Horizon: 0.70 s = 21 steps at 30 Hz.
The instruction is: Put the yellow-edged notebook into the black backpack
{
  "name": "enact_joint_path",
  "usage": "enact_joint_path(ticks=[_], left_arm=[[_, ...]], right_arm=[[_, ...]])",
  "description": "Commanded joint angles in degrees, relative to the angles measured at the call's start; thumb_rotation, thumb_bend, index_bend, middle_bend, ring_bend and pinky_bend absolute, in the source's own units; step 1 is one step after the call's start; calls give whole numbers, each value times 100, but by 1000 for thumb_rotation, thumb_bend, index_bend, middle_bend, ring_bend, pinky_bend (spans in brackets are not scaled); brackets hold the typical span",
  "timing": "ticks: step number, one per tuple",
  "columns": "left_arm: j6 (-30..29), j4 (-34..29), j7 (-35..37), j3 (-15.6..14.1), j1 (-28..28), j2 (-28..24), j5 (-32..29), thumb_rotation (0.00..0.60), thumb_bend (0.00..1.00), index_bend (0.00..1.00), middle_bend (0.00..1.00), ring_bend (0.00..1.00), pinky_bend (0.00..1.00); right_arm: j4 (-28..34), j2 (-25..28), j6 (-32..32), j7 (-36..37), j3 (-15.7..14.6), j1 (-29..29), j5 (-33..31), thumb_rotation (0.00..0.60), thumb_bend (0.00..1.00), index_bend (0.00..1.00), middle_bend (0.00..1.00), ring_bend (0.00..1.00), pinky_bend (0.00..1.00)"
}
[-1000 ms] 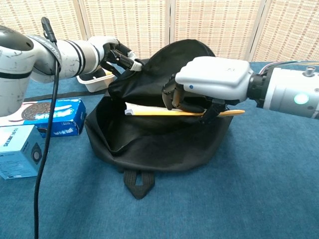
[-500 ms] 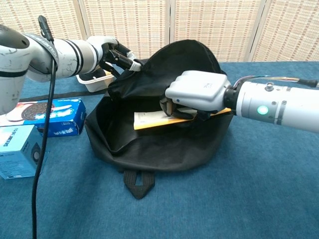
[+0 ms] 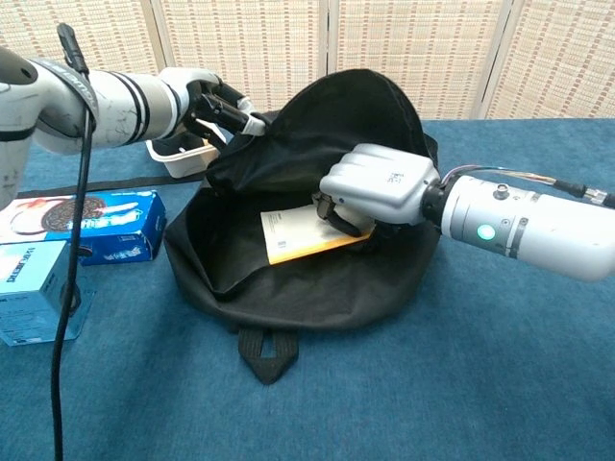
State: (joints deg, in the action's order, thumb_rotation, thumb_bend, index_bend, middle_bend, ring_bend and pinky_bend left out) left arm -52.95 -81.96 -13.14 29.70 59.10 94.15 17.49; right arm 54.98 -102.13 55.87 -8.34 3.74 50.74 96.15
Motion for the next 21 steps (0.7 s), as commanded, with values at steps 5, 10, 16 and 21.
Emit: enact_joint_path(ticks=[5, 10, 16, 21], left_arm=[[-51, -96, 30, 0, -4, -47, 6, 600, 549, 810, 359, 258, 436], [-50, -155, 53, 3, -20, -108, -33, 600, 548, 804, 359, 255, 436], [-33, -167, 34, -44, -39, -186, -78, 600, 547, 800, 359, 249, 436], [-37, -205, 34, -71, -48, -227, -87, 600, 545, 798, 359, 247, 436]], right_arm=[[-792, -535, 495, 0, 17, -151, -52, 600, 76, 566, 423, 274, 363], [-911, -746, 607, -30, 85, -260, -225, 600, 0, 380, 356, 234, 346], [-278, -391, 713, 148, 3, -354, -214, 600, 0, 115, 183, 153, 319], [554, 141, 640, 238, -154, -434, -183, 600, 0, 5, 113, 99, 255]])
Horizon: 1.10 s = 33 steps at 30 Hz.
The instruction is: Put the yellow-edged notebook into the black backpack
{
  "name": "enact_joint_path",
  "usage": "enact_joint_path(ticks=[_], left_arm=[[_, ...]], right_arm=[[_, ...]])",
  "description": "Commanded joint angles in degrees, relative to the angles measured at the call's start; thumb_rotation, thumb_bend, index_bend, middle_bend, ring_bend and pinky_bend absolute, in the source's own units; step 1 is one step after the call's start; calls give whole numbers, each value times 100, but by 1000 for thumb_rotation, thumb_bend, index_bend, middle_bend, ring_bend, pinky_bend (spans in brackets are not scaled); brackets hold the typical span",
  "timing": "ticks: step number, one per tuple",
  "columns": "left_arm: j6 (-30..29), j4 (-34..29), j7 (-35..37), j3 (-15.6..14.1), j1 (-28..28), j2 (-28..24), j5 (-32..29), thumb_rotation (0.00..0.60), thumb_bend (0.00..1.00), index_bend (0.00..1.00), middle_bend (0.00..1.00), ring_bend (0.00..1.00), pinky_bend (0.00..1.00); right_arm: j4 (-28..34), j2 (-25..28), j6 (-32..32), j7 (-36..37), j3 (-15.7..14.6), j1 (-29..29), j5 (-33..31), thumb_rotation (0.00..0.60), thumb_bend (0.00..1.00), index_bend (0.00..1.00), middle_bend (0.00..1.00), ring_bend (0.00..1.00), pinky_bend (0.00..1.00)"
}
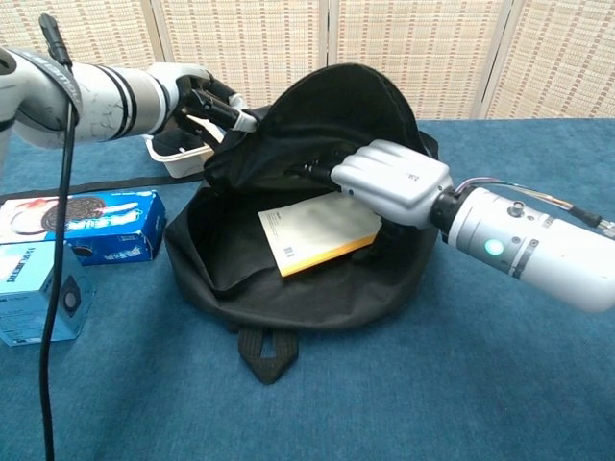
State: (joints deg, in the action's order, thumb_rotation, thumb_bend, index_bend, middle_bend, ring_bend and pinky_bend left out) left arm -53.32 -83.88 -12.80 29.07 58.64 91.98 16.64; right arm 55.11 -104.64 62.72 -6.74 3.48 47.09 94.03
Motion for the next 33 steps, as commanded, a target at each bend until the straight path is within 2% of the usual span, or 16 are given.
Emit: enact_joint_path(ticks=[1, 7, 12, 15, 20, 26, 33], left_arm=[[0, -26, -12, -29, -4, -20, 12, 600, 543, 794, 359, 247, 436], [29, -83, -105, -198, -32, -74, 93, 600, 537, 764, 344, 222, 433], [114, -414, -152, -414, -154, -287, 362, 600, 502, 538, 271, 172, 394], [20, -612, -187, -557, -225, -359, 607, 600, 467, 443, 254, 166, 374], [-227, -942, -219, -713, -354, -486, 946, 600, 356, 216, 175, 96, 232], [-706, -1468, -642, -1108, -479, -690, 1609, 600, 275, 154, 141, 74, 183], [-838, -2137, -599, -1301, -783, -1191, 2081, 600, 260, 151, 137, 70, 172]], right_arm=[[782, 546, -88, 66, -164, -82, 27, 600, 0, 1, 106, 89, 240], [1887, 1308, -10, -169, -407, -180, 264, 600, 0, 0, 73, 57, 196], [2813, 2119, 442, -349, -690, -455, 621, 600, 0, 0, 73, 57, 196], [3204, 2559, 667, -504, -840, -638, 777, 600, 0, 0, 73, 57, 195], [3578, 3086, 964, -663, -984, -965, 821, 600, 0, 0, 73, 57, 195], [3796, 3478, 1188, -619, -1038, -1232, 866, 600, 0, 0, 74, 57, 195], [3816, 3769, 1279, -568, -927, -1500, 609, 600, 0, 0, 79, 57, 195]])
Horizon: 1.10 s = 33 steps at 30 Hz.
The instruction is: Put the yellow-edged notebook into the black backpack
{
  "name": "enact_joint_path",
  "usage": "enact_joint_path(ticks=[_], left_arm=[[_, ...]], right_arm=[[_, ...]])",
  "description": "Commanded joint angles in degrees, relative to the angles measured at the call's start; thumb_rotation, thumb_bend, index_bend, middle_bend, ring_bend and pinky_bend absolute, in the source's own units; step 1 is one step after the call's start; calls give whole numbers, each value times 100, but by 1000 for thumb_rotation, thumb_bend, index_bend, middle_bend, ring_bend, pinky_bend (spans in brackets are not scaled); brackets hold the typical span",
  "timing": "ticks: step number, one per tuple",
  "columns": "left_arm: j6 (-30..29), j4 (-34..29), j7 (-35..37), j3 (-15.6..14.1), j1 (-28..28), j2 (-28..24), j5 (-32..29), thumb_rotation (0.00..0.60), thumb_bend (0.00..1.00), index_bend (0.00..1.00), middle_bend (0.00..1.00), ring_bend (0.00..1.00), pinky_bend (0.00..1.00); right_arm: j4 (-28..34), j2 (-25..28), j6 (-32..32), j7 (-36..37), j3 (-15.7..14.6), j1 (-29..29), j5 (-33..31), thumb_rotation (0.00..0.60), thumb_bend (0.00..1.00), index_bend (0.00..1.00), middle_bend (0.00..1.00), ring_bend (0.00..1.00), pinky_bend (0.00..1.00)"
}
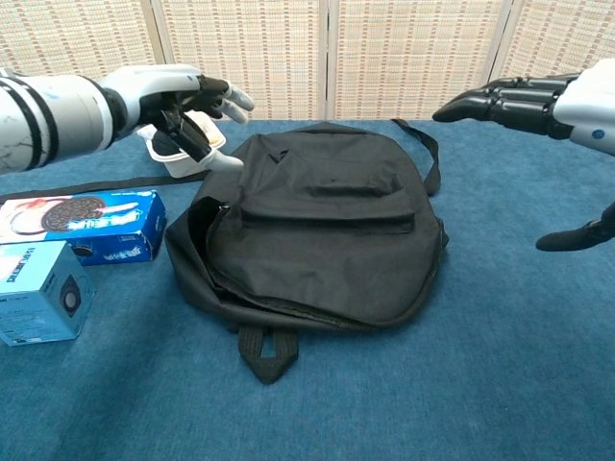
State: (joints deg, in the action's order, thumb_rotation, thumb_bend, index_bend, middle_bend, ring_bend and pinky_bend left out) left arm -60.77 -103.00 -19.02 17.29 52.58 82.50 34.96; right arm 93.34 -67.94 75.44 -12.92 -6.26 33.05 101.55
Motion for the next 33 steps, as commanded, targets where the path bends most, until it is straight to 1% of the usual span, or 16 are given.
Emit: enact_joint_path(ticks=[1, 3, 6, 8, 10, 13, 16, 18, 21, 25, 27, 33], left_arm=[[-143, -253, 30, -164, -232, -302, 340, 600, 261, 151, 137, 70, 172], [-306, -250, 35, -267, -363, -392, 593, 600, 261, 158, 137, 70, 172], [-830, -65, -72, -559, -642, -423, 1285, 600, 260, 180, 137, 70, 172], [-1138, 25, -14, -726, -875, -469, 1683, 600, 260, 187, 137, 70, 172], [-1384, 91, 133, -812, -1086, -524, 1970, 600, 260, 200, 137, 72, 172], [-1743, 216, 376, -1000, -1465, -687, 2439, 600, 261, 226, 137, 75, 173], [-1918, 218, 482, -1159, -1757, -915, 2652, 600, 260, 236, 137, 75, 172], [-2051, 205, 570, -1256, -1983, -1083, 2764, 600, 260, 240, 137, 75, 172], [-2203, 202, 752, -1414, -2301, -1300, 2959, 600, 260, 242, 137, 75, 172], [-2578, 300, 928, -1704, -2774, -1447, 3455, 600, 260, 263, 137, 76, 172], [-2745, 323, 927, -1811, -2975, -1488, 3606, 600, 260, 274, 137, 79, 172], [-3287, 313, 949, -1913, -3545, -1569, 3893, 600, 260, 297, 137, 91, 172]], right_arm=[[-12, 138, -1, 54, 62, -137, -217, 600, 0, 0, 87, 57, 195], [-6, 223, -34, 55, 82, -218, -369, 600, 0, 0, 139, 57, 195], [67, 395, -131, -32, 109, -357, -669, 600, 0, 2, 165, 71, 195], [143, 483, -118, -8, 147, -473, -859, 600, 16, 43, 176, 88, 195], [178, 546, -43, 95, 183, -590, -991, 600, 61, 105, 185, 103, 195], [42, 613, 214, 312, 216, -835, -1061, 600, 126, 167, 225, 134, 204], [-9, 688, 354, 495, 207, -1042, -1156, 600, 154, 175, 243, 153, 212], [-8, 766, 426, 793, 195, -1181, -1214, 600, 199, 184, 246, 174, 226], [-56, 850, 597, 1077, 207, -1390, -1276, 600, 239, 227, 262, 195, 249], [-123, 876, 928, 1297, 231, -1707, -1296, 600, 245, 253, 268, 210, 251], [-166, 854, 1088, 1334, 252, -1848, -1306, 600, 246, 258, 281, 215, 251], [-190, 763, 1483, 1233, 317, -2248, -1363, 600, 250, 270, 294, 216, 251]])
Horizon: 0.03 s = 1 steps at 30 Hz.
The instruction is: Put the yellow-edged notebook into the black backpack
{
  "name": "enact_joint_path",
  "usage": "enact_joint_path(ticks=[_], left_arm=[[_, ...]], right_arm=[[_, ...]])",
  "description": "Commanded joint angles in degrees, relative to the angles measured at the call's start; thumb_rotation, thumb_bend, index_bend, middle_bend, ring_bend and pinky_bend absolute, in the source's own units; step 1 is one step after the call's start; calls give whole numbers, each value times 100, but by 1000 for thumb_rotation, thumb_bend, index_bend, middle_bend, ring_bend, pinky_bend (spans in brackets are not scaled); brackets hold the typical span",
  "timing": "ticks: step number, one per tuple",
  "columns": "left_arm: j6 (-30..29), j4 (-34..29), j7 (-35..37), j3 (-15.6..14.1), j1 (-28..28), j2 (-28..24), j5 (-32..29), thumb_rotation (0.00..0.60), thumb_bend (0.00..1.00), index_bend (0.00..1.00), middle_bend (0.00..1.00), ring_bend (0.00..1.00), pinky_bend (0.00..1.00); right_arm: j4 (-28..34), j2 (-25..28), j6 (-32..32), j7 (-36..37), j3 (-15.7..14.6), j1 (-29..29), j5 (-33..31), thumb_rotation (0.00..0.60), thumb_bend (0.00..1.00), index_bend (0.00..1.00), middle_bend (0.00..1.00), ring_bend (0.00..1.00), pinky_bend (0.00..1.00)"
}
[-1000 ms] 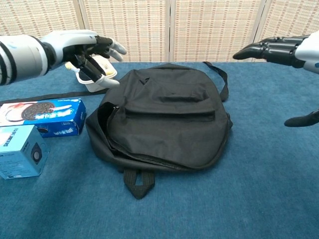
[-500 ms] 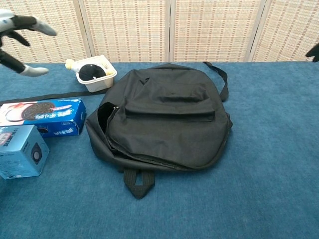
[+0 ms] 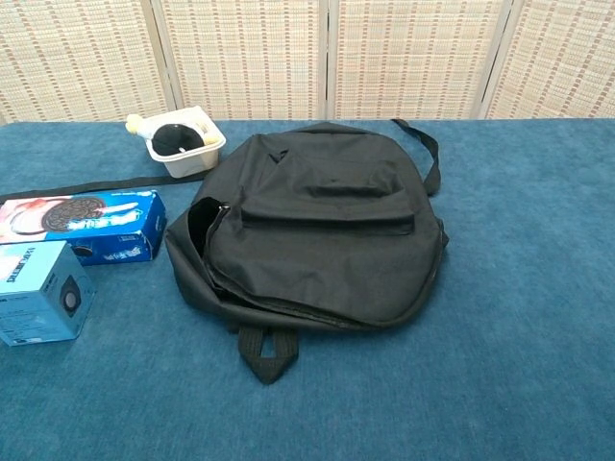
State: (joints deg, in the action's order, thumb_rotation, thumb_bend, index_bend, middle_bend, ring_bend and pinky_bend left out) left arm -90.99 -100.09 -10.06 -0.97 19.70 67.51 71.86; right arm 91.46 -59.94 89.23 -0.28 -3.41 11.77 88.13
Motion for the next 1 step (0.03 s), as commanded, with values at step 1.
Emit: enact_joint_path(ticks=[1], left_arm=[[-350, 22, 32, -112, -359, -93, 258, 600, 260, 301, 137, 94, 172]], right_arm=[[-10, -48, 134, -24, 43, -168, -20, 600, 252, 275, 294, 216, 251]])
